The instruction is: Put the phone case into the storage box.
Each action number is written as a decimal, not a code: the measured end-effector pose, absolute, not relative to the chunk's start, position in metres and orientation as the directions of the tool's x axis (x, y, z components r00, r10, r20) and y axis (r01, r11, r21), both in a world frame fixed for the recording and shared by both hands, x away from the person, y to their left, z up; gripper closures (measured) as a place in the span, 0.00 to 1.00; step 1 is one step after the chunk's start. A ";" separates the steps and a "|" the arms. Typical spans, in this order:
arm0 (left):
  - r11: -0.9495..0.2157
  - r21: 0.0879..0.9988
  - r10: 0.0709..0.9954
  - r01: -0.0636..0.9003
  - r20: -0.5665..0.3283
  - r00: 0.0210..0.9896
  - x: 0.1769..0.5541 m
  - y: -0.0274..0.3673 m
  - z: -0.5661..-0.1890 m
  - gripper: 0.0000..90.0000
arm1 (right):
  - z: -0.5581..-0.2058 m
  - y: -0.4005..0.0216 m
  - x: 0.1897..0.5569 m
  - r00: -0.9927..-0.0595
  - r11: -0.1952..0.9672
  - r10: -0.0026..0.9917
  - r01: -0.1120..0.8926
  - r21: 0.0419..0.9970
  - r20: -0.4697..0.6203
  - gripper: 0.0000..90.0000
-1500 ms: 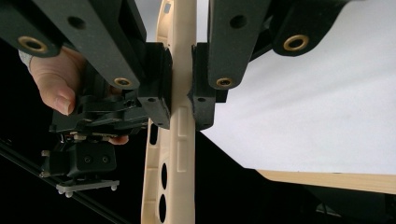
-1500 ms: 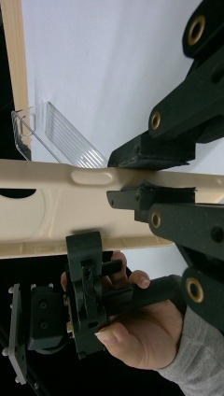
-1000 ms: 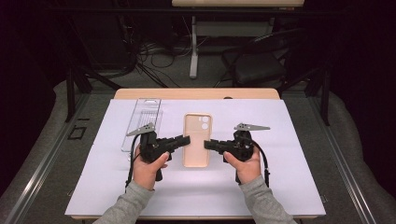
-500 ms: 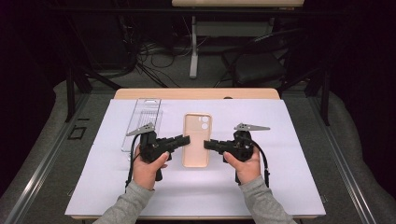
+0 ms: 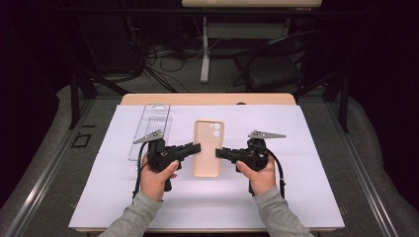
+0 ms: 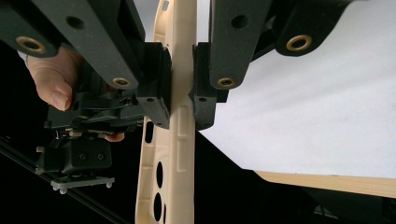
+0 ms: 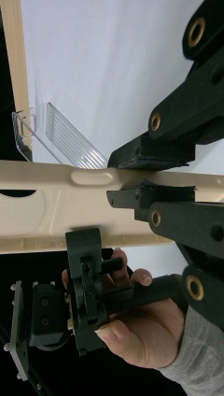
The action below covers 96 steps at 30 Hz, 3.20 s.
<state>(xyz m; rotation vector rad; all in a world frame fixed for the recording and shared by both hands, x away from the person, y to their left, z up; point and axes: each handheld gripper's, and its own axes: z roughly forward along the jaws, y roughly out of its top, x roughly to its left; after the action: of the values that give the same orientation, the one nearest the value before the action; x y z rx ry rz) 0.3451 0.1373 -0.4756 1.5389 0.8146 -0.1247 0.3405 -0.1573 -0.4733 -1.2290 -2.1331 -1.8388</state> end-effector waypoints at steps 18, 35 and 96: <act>0.099 0.826 0.416 0.555 -0.541 0.731 0.346 0.138 -0.475 0.74 | -0.473 -0.158 0.340 -0.677 -0.041 0.522 0.588 0.808 0.519 0.90; 0.081 0.834 0.443 0.547 -0.521 0.729 0.347 0.136 -0.476 0.63 | -0.472 -0.165 0.342 -0.662 -0.045 0.570 0.567 0.822 0.487 0.90; -0.144 0.896 0.656 0.420 -0.232 0.719 0.339 0.133 -0.457 0.44 | -0.471 -0.166 0.340 -0.653 0.000 0.650 0.511 0.859 0.389 0.90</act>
<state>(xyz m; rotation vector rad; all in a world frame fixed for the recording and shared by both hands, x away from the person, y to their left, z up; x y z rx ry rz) 0.3390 0.1335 -0.4572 1.7744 0.8515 0.2552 0.3399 -0.1661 -0.4709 -1.3478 -2.3025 -1.8782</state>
